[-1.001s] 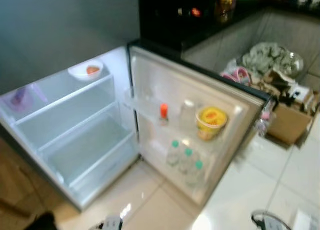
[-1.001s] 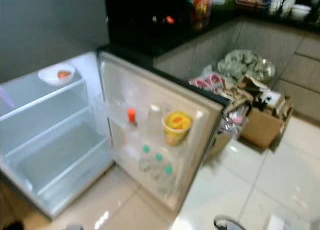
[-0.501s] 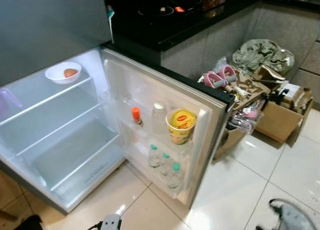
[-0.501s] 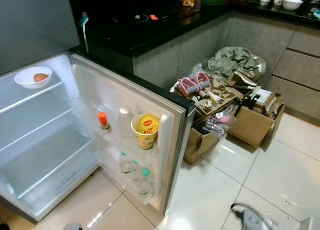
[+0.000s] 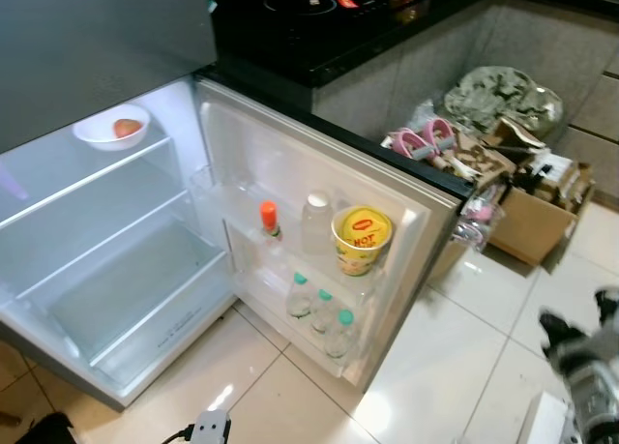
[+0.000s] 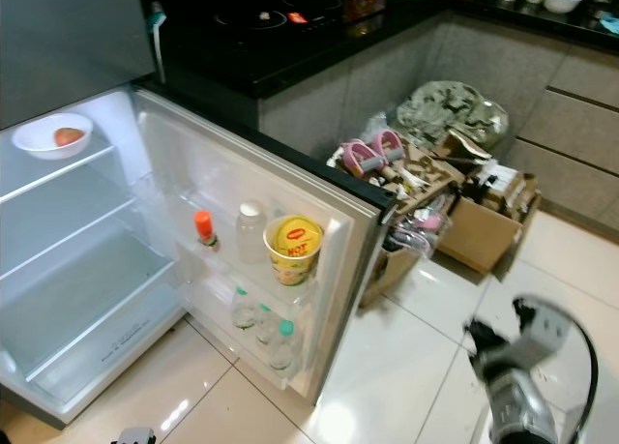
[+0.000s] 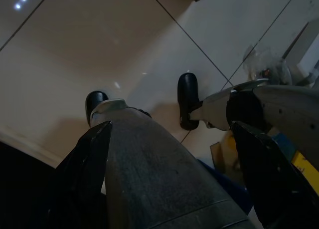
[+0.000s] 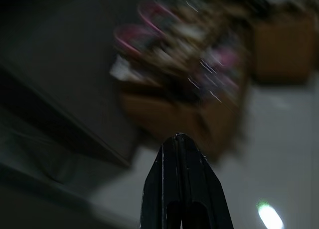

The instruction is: Restocking fridge

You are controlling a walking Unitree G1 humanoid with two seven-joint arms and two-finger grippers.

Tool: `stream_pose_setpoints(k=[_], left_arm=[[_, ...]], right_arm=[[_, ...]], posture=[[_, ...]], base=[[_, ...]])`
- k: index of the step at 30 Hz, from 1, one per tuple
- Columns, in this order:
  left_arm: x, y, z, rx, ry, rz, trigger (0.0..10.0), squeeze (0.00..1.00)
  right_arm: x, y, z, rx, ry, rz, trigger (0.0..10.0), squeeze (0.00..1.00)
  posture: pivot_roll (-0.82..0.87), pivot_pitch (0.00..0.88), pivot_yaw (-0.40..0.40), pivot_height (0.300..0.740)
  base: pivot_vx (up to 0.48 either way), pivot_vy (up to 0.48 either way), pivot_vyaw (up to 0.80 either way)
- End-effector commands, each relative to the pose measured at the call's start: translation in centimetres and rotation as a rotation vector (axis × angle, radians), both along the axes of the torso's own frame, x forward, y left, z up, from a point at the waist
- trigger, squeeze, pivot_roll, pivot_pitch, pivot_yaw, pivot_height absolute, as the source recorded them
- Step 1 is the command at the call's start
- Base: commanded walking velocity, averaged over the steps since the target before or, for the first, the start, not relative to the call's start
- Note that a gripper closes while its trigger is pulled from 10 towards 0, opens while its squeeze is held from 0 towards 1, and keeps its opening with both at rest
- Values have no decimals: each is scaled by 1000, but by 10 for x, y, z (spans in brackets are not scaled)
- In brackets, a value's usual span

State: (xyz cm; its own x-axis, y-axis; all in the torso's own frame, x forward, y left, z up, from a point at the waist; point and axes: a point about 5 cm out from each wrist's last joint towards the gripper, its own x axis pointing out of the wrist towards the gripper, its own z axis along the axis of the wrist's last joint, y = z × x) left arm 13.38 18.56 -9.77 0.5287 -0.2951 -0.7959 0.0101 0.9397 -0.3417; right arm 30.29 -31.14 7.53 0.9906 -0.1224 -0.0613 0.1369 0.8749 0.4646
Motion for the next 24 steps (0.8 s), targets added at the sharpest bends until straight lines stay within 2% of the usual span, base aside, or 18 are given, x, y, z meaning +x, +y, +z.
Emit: stream_pose_setpoints(k=[1,4,5,6,8,9,10,12,14,15,16,18,19,21,22,24], left_arm=[[-14,0,-5,-2,50,7,10000,0],[-14,-1,-5,-3,51,7,10000,0],[-15,-1,-5,-4,50,7,10000,0],[-15,-1,-5,-4,50,7,10000,0],[-15,0,-5,-4,51,8,10000,0],[-16,0,-5,-3,51,7,10000,0],[-16,0,-5,-3,51,7,10000,0],[-16,2,-5,-1,51,7,10000,0],[-16,2,-5,-1,51,7,10000,0],[-16,2,-5,-1,50,8,10000,0],[-16,2,-5,-1,50,8,10000,0],[-17,4,-5,1,50,10,10000,0],[-17,4,-5,1,50,10,10000,0],[-17,5,-5,3,51,11,10000,0],[-17,5,-5,3,51,11,10000,0],[-18,5,-5,3,55,10,10000,0]], right_arm=[[-3,0,-2,20,-13,15,0,0],[1,5,1,18,-33,50,0,0],[5,10,2,0,-34,80,314,0],[8,14,3,-5,-36,96,10000,0],[10,18,5,3,-46,117,10000,0],[14,28,6,17,-64,188,10000,0],[14,28,6,17,-64,188,10000,0],[18,51,5,-11,-85,382,10000,0],[18,51,5,-11,-85,382,10000,0],[18,59,5,-23,-90,450,10000,0],[18,59,5,-23,-90,450,10000,0],[18,79,9,-10,-137,652,10000,0],[18,79,9,-10,-137,652,10000,0],[13,94,9,-24,-149,810,10000,0],[13,94,9,-24,-149,810,10000,0],[8,105,3,-52,-122,914,10000,0]], posture=[[-64,70,-48,740],[-63,70,-48,740],[-65,72,-46,740],[-65,72,-46,740],[-64,73,-42,740],[-64,73,-40,740],[-64,73,-40,740],[-56,77,-41,740],[-56,77,-41,740],[-55,77,-41,740],[-55,77,-41,740],[-51,75,-38,740],[-51,75,-38,740],[-51,72,-41,740],[-51,72,-41,740],[-54,70,-41,740]], base=[[0,0,0],[0,0,0],[0,0,0],[0,0,0],[0,0,0],[0,0,0],[0,0,0],[0,0,0],[0,0,0],[0,0,0],[0,0,0],[0,0,0],[0,0,0],[0,0,0],[0,0,0],[0,0,0]])
